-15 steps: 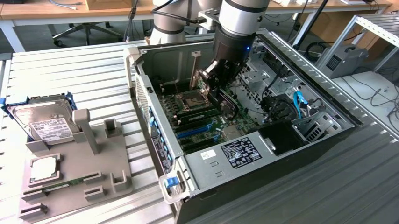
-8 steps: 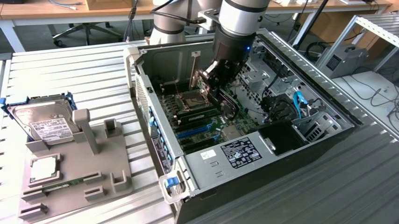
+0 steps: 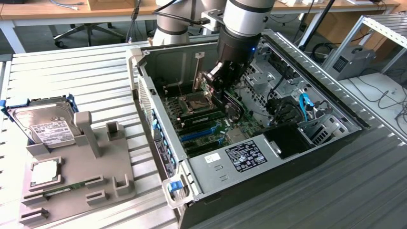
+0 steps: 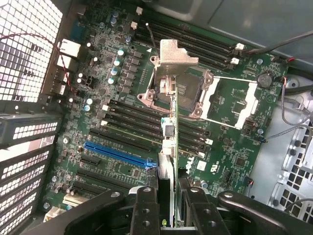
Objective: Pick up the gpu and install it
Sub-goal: 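Insert the gpu into the slot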
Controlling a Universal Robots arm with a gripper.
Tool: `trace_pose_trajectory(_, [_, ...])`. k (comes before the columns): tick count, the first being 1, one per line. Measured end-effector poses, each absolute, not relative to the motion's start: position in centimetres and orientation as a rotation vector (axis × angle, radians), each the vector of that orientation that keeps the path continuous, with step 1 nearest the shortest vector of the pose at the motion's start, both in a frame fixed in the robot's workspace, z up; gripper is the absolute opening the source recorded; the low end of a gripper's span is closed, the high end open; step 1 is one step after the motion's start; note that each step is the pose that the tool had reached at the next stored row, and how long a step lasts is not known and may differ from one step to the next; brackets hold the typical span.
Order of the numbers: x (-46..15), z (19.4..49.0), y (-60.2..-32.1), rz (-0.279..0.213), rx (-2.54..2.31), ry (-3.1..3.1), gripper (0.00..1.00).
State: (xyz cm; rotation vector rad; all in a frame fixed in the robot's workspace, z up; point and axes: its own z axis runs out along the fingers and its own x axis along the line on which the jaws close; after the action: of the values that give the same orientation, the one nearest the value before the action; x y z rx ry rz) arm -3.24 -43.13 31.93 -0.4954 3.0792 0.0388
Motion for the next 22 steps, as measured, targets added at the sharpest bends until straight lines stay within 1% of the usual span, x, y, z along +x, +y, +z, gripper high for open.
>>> trace_pose_trajectory(22, [-3.24,31.93,-43.13,0.04,-0.584,3.064,0.26])
